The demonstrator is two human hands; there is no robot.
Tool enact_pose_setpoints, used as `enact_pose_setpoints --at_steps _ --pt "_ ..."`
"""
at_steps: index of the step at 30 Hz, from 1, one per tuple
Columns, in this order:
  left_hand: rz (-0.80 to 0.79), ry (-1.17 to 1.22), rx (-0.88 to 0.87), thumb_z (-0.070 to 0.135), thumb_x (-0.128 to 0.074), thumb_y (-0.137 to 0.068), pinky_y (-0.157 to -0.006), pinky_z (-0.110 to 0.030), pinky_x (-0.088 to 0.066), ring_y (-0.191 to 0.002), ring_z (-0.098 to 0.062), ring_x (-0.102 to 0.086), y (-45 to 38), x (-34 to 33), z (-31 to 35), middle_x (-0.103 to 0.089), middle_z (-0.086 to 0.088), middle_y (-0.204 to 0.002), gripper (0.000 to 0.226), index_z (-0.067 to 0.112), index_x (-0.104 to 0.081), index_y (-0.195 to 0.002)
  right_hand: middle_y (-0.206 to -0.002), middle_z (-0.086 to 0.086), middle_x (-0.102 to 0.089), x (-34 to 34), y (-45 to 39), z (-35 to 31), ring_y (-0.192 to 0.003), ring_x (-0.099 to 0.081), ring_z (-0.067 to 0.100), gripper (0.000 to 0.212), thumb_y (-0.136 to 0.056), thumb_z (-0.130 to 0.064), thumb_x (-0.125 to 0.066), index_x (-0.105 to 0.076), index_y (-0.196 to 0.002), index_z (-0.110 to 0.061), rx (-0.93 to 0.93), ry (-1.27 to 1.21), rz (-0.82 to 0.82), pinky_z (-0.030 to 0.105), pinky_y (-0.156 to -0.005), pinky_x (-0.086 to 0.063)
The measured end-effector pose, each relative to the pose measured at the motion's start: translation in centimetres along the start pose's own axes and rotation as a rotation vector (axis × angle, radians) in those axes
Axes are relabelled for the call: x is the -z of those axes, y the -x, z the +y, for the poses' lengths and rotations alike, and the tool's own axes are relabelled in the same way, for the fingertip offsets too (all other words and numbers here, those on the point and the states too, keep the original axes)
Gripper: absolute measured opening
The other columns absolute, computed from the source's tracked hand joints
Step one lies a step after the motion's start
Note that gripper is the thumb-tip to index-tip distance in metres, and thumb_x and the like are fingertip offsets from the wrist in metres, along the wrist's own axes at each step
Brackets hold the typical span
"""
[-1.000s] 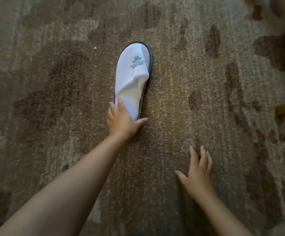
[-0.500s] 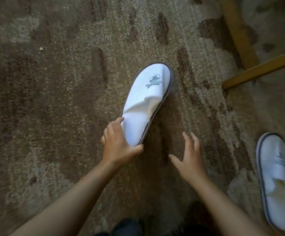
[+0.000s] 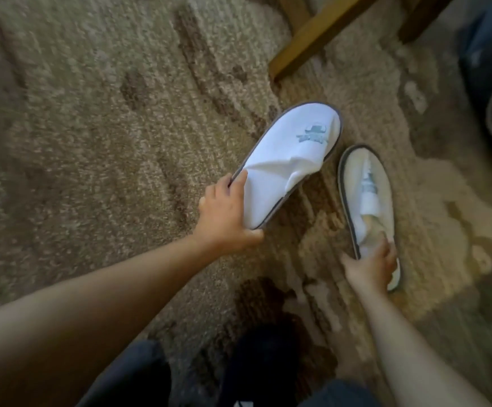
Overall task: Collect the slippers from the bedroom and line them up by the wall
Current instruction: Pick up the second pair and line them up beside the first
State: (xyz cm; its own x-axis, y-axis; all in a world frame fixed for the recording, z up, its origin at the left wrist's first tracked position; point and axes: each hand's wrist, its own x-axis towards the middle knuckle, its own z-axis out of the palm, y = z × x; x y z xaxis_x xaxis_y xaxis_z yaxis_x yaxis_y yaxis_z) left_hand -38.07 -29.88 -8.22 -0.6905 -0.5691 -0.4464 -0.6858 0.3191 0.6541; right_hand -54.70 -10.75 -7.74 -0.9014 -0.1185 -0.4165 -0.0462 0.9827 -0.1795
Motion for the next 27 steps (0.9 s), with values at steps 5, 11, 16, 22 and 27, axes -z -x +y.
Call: enact_pose_setpoints --at_steps 5,11,16,22,27 --pt "0.018 0.001 -0.017 0.039 -0.07 -0.059 -0.104 -0.053 -0.019 -0.129 -0.034 -0.019 -0.9 -2.4 2.9 -0.019 -0.015 -0.145 0.104 0.021 -0.006 -0.139 -0.154 0.013 -0.005 -0.8 -2.3 2.7 -0.14 -0.008 0.034 0.098 -0.069 -0.037 -0.073 -0.01 -0.141 -0.018 -0.077 -0.01 -0.002 0.049 -0.113 -0.009" --pt "0.011 -0.009 -0.032 0.036 -0.071 -0.061 -0.102 -0.055 -0.02 -0.126 -0.033 -0.02 -0.3 -5.1 5.4 -0.021 -0.015 -0.143 0.102 0.017 -0.007 -0.139 -0.143 0.021 -0.024 -0.8 -2.8 3.8 -0.13 -0.021 0.04 0.098 -0.06 -0.042 -0.077 -0.02 -0.136 -0.016 -0.008 0.012 0.032 0.055 -0.108 -0.017" --pt "-0.004 -0.035 -0.064 0.034 -0.071 -0.059 -0.102 -0.053 -0.022 -0.125 -0.032 -0.022 0.0 -6.1 6.8 -0.023 -0.014 -0.142 0.103 0.017 -0.009 -0.139 -0.141 0.02 -0.017 -1.3 -2.2 4.1 -0.126 -0.025 0.042 0.092 -0.062 -0.035 -0.077 -0.024 -0.134 -0.014 0.052 -0.123 0.015 0.052 -0.108 -0.025" --pt "0.014 -0.021 -0.072 0.032 -0.074 -0.06 -0.105 -0.051 -0.021 -0.125 -0.031 -0.022 0.6 -5.8 8.8 -0.026 -0.015 -0.14 0.101 0.018 -0.011 -0.138 -0.142 0.024 -0.021 -0.5 -1.7 3.5 -0.127 -0.022 0.044 0.097 -0.06 -0.038 -0.077 -0.02 -0.136 -0.018 -0.008 -0.158 0.016 0.052 -0.106 -0.027" --pt "0.01 -0.035 -0.055 0.042 -0.063 -0.052 -0.104 -0.053 -0.022 -0.127 -0.032 -0.022 5.3 -2.4 14.1 -0.025 -0.015 -0.141 0.103 0.018 -0.01 -0.138 -0.133 0.02 -0.036 5.5 3.6 2.1 -0.118 -0.034 0.039 0.091 -0.054 -0.04 -0.076 -0.027 -0.128 -0.021 -0.035 -0.266 0.038 0.046 -0.097 -0.032"
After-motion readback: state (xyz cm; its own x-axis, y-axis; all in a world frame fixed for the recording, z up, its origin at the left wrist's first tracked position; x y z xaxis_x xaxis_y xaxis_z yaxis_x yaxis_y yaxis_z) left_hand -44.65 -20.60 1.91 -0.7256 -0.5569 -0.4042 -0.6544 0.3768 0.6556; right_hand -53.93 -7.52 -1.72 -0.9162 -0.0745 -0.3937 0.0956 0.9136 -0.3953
